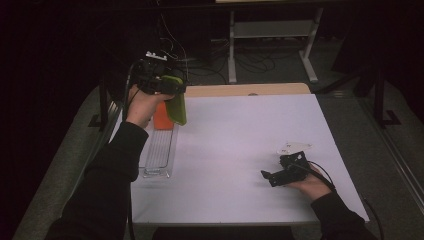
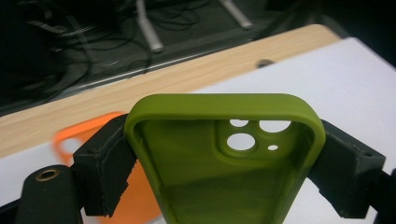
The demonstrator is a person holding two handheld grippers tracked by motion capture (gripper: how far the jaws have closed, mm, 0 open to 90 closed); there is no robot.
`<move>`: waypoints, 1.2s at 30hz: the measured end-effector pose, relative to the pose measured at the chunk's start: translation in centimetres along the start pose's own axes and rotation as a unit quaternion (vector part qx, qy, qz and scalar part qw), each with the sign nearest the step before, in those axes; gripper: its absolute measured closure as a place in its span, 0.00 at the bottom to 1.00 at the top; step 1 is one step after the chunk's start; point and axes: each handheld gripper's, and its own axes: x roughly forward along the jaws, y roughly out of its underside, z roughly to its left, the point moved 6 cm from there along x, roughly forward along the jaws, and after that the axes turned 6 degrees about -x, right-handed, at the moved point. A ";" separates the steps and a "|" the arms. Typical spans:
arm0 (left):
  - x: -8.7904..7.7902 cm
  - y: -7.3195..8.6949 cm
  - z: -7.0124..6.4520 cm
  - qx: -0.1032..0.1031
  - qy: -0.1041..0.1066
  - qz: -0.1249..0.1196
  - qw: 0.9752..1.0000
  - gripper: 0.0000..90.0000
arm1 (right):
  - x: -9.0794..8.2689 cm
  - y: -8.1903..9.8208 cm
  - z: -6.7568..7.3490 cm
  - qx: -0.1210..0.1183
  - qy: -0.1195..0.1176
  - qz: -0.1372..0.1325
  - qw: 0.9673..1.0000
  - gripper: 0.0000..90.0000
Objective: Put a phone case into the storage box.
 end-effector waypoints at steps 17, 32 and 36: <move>4.5 2.4 5.6 -0.075 -0.144 0.028 0.986 0.16 | -0.3 0.1 -0.3 0.006 0.003 -0.007 1.000 0.01; 7.0 4.9 6.9 -0.078 -0.169 0.036 0.982 0.15 | -0.3 0.2 -0.3 -0.004 0.004 -0.002 1.000 0.01; 7.5 5.3 7.0 -0.070 -0.174 0.040 0.981 0.15 | -0.3 0.1 -0.3 0.000 0.004 -0.004 1.000 0.01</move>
